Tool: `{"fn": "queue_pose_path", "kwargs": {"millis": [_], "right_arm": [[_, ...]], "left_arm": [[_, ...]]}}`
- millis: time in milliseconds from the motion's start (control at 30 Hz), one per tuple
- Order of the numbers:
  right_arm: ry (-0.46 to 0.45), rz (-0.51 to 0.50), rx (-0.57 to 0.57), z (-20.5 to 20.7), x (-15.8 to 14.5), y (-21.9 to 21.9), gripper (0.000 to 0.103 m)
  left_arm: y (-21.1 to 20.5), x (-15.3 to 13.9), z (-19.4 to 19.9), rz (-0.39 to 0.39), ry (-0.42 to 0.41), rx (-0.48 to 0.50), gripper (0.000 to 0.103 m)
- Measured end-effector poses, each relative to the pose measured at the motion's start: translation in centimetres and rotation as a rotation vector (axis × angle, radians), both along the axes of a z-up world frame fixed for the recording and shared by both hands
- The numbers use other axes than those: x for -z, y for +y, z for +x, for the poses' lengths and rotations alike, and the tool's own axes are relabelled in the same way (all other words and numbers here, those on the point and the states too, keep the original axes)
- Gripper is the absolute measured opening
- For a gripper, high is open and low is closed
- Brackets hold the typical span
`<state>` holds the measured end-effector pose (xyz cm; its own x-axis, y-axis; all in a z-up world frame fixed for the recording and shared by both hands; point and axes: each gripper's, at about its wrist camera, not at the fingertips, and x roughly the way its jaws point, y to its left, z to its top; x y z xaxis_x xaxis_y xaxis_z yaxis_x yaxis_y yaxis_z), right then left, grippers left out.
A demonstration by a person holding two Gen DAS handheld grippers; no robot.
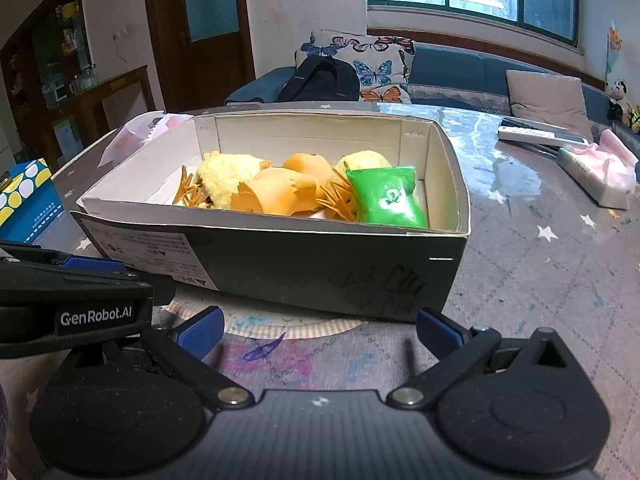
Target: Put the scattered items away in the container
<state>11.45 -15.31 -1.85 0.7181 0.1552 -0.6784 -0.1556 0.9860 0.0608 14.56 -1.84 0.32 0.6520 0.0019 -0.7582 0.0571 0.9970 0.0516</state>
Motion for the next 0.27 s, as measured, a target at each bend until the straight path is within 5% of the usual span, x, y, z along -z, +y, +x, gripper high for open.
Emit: {"fn": "queue_pose_path", "kwargs": {"millis": [267], "right_arm": [[-0.003,0.005,0.005,0.23,-0.02,-0.14,0.103]], "left_arm": [[-0.16,0.02,0.20,-0.012,-0.006,0.005,0.036]]}}
